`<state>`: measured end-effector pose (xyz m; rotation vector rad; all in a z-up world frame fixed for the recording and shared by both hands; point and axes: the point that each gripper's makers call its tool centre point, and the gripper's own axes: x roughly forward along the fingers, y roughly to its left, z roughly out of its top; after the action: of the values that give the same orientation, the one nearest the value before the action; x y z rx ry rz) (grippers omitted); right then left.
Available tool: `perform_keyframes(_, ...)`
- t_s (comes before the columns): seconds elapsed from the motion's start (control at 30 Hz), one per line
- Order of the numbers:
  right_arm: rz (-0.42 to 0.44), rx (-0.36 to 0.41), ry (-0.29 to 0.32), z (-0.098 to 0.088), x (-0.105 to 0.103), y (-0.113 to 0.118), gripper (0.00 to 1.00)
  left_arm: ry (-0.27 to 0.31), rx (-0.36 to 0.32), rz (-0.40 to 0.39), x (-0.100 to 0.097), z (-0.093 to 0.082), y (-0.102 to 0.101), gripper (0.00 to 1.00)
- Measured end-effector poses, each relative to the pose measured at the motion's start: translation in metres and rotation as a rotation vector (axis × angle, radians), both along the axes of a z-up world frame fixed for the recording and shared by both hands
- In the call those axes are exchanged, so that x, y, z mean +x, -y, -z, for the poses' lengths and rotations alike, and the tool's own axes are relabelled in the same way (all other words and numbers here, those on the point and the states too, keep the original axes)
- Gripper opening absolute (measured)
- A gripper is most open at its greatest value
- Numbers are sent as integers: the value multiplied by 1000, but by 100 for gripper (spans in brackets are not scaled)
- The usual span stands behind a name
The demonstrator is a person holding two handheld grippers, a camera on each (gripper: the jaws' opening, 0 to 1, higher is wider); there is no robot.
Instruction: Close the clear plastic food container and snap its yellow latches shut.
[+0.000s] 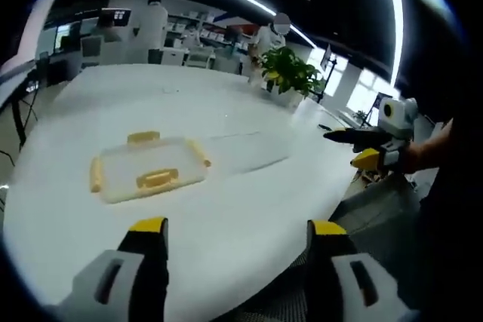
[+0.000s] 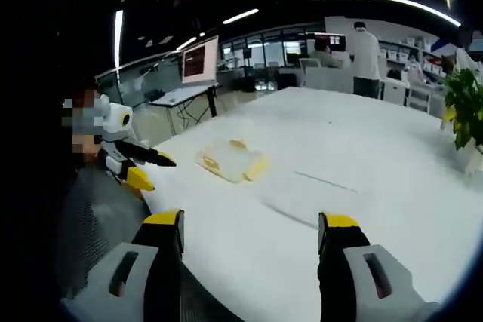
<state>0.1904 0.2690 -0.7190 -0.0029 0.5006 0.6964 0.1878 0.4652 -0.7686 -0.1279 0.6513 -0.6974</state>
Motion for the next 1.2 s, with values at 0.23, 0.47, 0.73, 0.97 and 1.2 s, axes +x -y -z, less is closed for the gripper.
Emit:
perform_keyframes(0.23,-58,30,13,-7,-1,-34,72,25,-1,74,-5,-8,6,69)
perform_keyframes(0.47,-100,31,28,-17,12,-53,73,-40,-39,162,-13,-12,4,64)
perform_keyframes(0.73,-132,16,49,-23,33,-64,79,-43,-66,121,12,-22,-17,56)
perform_keyframes(0.97,-183,-21,28,-12,38,-68,74,-25,-21,146,33,-22,-30,56)
perform_keyframes(1.2,-204,-57,34,-8,51,-71,71,-77,12,193,41,-12,-43,55)
